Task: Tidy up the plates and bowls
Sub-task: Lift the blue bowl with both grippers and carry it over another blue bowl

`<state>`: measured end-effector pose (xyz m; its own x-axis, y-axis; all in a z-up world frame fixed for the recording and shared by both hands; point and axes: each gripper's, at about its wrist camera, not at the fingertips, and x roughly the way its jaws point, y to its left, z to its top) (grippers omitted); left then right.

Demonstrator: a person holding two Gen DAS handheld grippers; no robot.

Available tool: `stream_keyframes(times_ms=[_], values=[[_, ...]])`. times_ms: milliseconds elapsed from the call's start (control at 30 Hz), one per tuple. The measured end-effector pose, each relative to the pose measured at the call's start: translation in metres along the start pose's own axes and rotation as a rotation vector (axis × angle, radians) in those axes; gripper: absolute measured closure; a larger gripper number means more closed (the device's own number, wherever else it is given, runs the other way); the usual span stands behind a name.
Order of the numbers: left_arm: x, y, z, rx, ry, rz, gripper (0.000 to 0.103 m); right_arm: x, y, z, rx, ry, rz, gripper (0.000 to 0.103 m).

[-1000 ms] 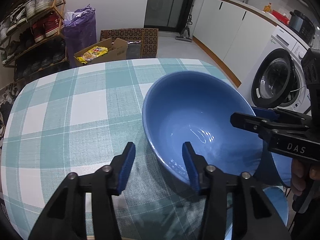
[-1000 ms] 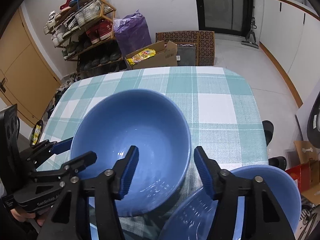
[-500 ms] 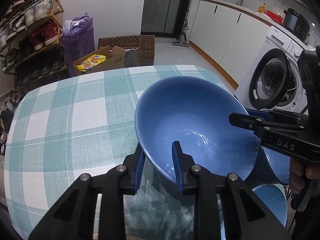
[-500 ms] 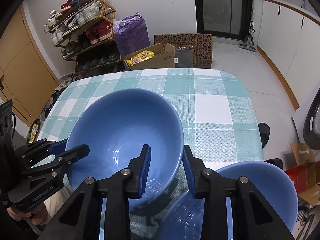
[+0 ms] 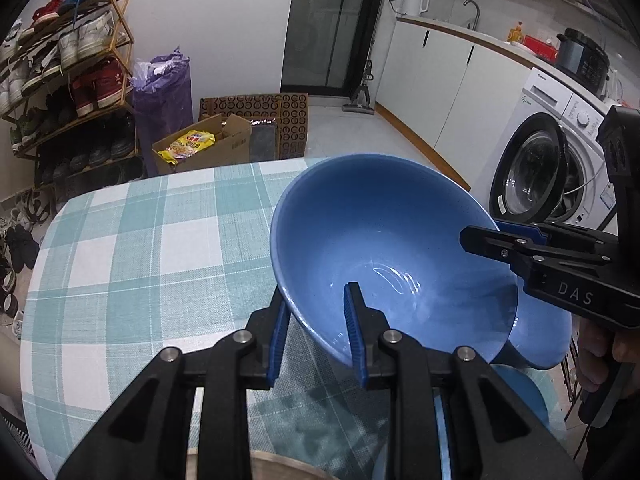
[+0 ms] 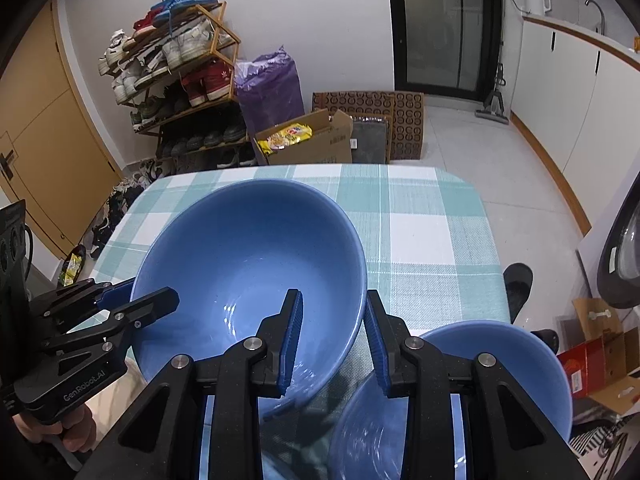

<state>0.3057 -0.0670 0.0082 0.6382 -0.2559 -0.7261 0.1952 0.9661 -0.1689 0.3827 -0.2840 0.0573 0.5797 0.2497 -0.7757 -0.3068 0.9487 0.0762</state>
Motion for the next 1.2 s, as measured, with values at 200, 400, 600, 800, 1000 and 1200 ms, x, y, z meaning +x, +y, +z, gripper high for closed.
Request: stream_keyframes(times_ms=[200, 400, 600, 800, 1000, 1200], values=[[-0.019, -0.006, -0.001, 0.01, -0.028, -0.005, 0.078, -0.027, 0.007, -0.003, -0.007, -0.037, -0.006, 0.071], [-0.038, -0.011, -0.004, 0.021, -0.054, -0.014, 0.078, -0.051, 0.012, -0.007, -0.008, -0.064, -0.009, 0.071], [-0.052, -0.017, -0.009, 0.029, -0.072, -0.016, 0.078, -0.073, 0.017, -0.013, -0.013, -0.09, -0.014, 0.071], [-0.066, -0.023, -0.017, 0.041, -0.093, -0.024, 0.078, -0.098, 0.022, -0.025, -0.017, -0.121, -0.021, 0.071], [-0.078, -0.03, -0.029, 0.055, -0.111, -0.032, 0.078, -0.12, 0.029, -0.043, -0.018, -0.145, -0.035, 0.071], [-0.091, -0.036, -0.043, 0.071, -0.13, -0.036, 0.078, -0.137, 0.035, -0.065, -0.017, -0.16, -0.046, 0.071]])
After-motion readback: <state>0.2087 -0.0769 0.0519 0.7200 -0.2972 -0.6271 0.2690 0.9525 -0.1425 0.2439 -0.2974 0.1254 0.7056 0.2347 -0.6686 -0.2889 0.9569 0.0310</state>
